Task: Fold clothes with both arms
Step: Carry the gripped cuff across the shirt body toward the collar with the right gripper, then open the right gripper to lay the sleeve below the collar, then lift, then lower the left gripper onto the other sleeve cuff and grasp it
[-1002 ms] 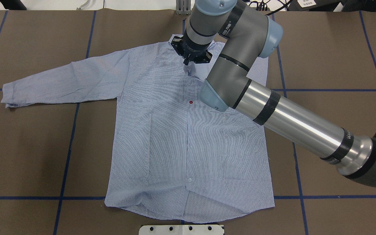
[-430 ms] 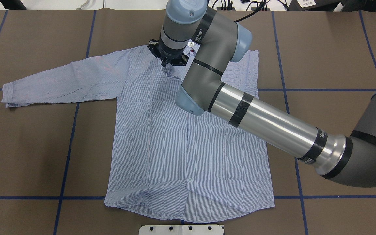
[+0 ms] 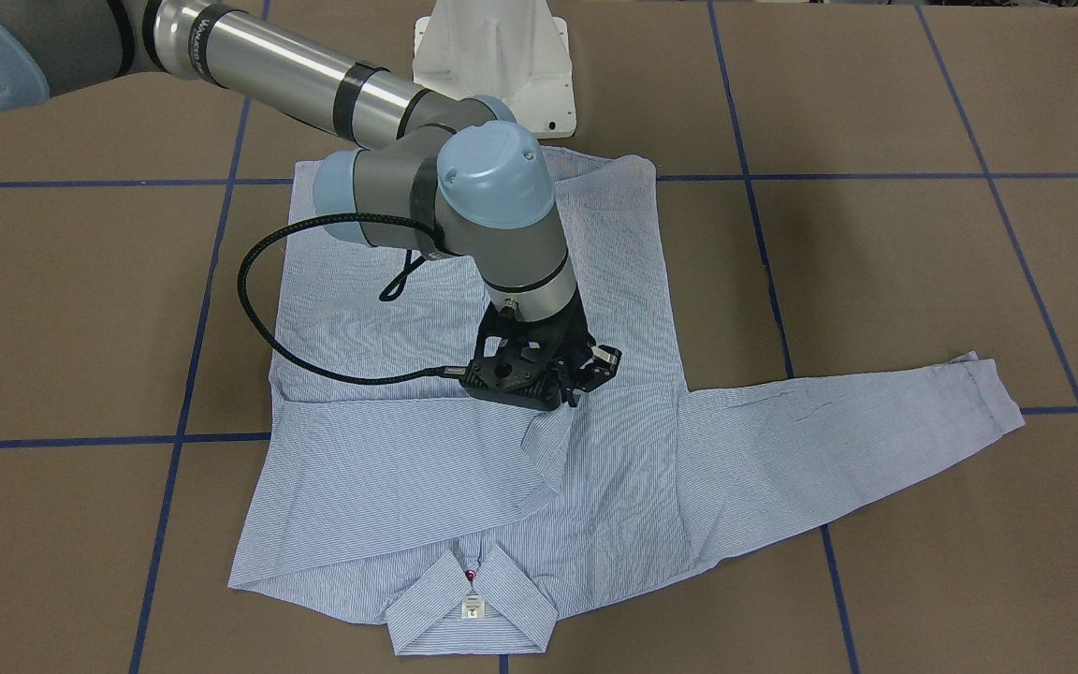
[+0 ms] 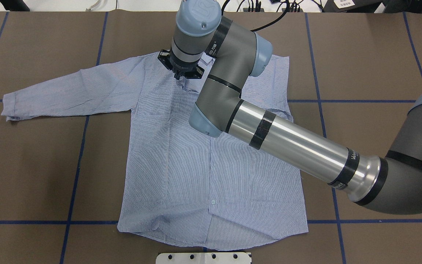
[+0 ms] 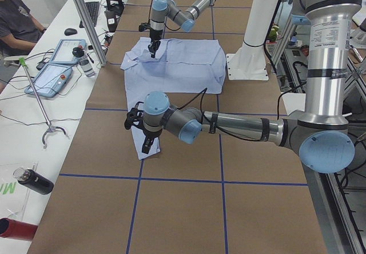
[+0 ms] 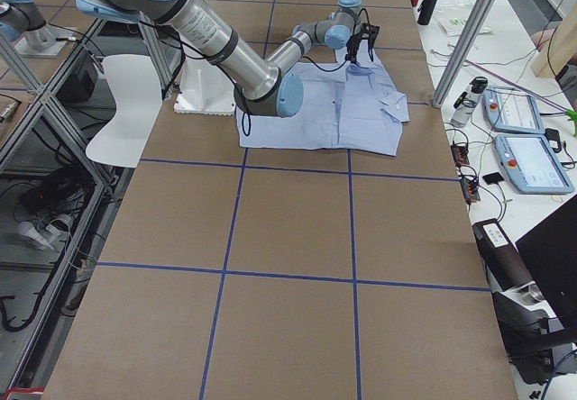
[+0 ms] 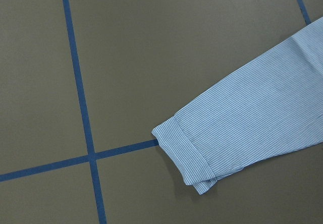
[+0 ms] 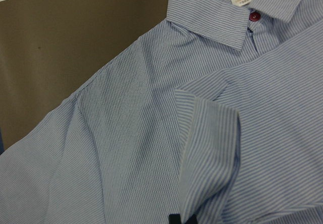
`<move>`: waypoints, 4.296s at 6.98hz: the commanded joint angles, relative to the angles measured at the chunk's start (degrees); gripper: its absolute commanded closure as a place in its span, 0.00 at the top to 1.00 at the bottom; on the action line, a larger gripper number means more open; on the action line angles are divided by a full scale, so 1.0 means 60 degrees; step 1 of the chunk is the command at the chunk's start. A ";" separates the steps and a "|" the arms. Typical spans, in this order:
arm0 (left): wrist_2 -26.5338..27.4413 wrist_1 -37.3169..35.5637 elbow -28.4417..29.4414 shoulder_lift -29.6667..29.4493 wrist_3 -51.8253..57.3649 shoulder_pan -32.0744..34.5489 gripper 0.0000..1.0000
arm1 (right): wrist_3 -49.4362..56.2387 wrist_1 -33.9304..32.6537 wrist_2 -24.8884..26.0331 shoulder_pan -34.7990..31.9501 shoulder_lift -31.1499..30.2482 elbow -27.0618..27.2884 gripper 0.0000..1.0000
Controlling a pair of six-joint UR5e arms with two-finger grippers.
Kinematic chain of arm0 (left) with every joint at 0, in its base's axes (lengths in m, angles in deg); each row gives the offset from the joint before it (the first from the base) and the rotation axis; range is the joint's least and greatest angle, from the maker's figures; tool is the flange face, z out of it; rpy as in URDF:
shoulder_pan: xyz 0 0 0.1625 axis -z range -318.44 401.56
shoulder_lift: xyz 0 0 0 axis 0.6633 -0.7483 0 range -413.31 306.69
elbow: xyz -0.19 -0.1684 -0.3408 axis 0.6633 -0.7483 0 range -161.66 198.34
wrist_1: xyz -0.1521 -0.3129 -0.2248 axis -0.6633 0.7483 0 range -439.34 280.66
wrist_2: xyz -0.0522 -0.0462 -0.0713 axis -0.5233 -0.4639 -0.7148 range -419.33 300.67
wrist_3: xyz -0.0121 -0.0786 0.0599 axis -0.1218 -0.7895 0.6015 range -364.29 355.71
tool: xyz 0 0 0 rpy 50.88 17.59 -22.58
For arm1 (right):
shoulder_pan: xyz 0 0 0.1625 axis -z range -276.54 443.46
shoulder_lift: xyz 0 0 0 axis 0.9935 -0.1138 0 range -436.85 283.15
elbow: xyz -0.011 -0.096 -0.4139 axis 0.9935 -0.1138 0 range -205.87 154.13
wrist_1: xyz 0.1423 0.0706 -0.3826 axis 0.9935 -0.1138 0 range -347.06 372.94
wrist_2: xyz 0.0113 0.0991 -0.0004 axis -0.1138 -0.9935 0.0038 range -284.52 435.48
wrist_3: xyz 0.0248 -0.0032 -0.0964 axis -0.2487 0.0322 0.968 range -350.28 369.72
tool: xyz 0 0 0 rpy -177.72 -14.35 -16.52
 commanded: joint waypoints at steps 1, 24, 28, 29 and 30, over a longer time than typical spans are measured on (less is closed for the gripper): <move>-0.0015 0.0043 0.0014 -0.0094 -0.0320 -0.0116 1.00 | -0.0503 0.0009 0.0721 0.0386 0.0102 -0.0005 0.99; -0.1040 0.2182 0.5244 -0.2395 -0.3179 -0.2065 0.65 | -0.0991 0.0023 0.0050 -0.0492 -0.4527 0.4228 1.00; -0.1040 0.2197 0.5245 -0.2395 -0.3223 -0.2080 0.00 | -0.0991 0.0023 0.0050 -0.0492 -0.4497 0.4287 0.99; -0.1055 0.2182 0.4997 -0.2395 -0.3223 -0.2080 0.00 | -0.0991 0.0023 0.0050 -0.0492 -0.4512 0.4287 1.00; -0.1084 0.1993 0.4473 -0.2496 -0.3542 -0.2066 0.00 | -0.0976 0.0023 0.0035 -0.0521 -0.4512 0.4287 0.99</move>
